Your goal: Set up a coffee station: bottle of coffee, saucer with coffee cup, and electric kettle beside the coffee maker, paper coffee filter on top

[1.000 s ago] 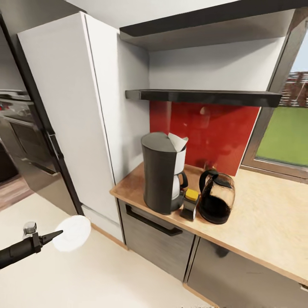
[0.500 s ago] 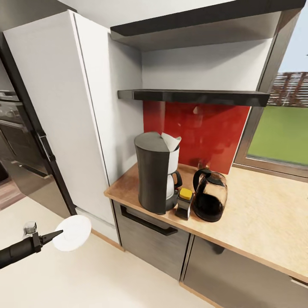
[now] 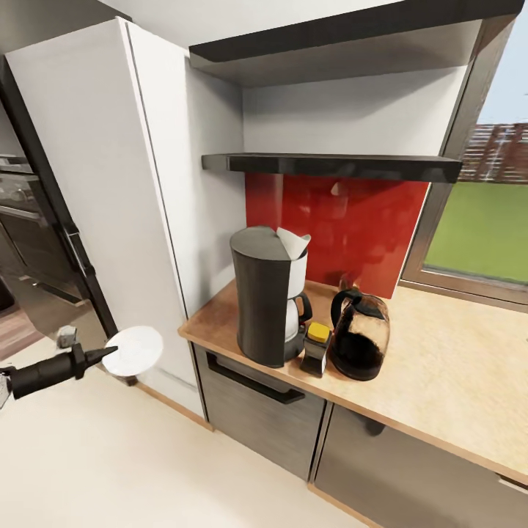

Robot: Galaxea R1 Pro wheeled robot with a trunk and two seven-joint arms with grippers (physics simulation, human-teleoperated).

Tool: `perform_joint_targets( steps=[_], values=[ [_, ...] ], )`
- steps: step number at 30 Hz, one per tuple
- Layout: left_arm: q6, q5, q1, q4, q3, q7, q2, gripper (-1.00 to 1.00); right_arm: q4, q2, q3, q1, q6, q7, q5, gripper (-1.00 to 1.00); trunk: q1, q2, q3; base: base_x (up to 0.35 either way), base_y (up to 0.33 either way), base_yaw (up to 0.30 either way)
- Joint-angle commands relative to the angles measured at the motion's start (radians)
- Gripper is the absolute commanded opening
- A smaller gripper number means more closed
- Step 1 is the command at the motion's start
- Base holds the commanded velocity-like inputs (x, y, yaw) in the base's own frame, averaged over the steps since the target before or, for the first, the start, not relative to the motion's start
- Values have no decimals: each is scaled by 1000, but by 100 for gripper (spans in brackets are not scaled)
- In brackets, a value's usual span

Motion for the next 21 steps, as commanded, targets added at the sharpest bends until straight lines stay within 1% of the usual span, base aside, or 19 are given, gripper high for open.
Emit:
perform_joint_targets(
  steps=[1, 3, 4, 5, 6, 8, 9, 12, 14, 17, 18, 21],
  values=[
    [16, 2, -12, -1, 1, 22, -1, -100, 0, 0, -9, -1, -3, 3, 8, 100, 1, -2, -2, 0, 0, -31],
    [45, 7, -24, -3, 1, 75, -12, -100, 0, 0, -8, -1, -3, 3, 8, 100, 1, -2, -2, 0, 0, -129],
    [59, 8, -33, -10, 3, 133, -41, -100, 0, -1, -8, -1, -3, 4, 8, 100, 1, -2, -2, 0, 0, -219],
    [63, 7, -34, -16, 4, 172, -62, -100, 0, -2, -8, -1, -3, 4, 8, 100, 1, -2, -2, 0, 0, -240],
    [64, 7, -33, -19, 6, 215, -76, -100, 0, -2, -8, -1, -3, 4, 8, 100, 1, -2, -2, 0, 0, -250],
    [64, 9, -32, -21, 7, 268, -86, -100, 0, -2, -8, -1, -3, 3, 8, 100, 1, -2, -2, 0, 0, -256],
    [63, 9, -31, -23, 8, 306, -94, -100, 0, -3, -8, -1, -3, 4, 8, 100, 1, -2, -2, 0, 0, -260],
    [62, 9, -29, -23, 16, 322, -97, -100, 0, -3, -8, -1, -3, 4, 8, 100, 1, -2, -2, 0, 0, -261],
    [62, 8, -30, -26, 67, 325, -93, -100, 1, -3, -7, -1, -3, 4, 8, 100, 1, -2, -2, 0, 0, -262],
    [63, 8, -36, -35, 104, 325, -82, -100, 2, -3, -7, -1, -3, 3, 8, 100, 1, -2, -2, 0, 0, -262],
    [67, 7, -37, -70, 112, 326, -79, -100, 1, -2, -7, -1, -3, 3, 8, 100, 1, -2, -2, 0, 0, -262],
    [71, 5, -36, -145, 116, 343, -81, -100, 1, -2, -7, -1, -3, 3, 8, 100, 1, -2, -2, 0, 0, -200]
  ],
)
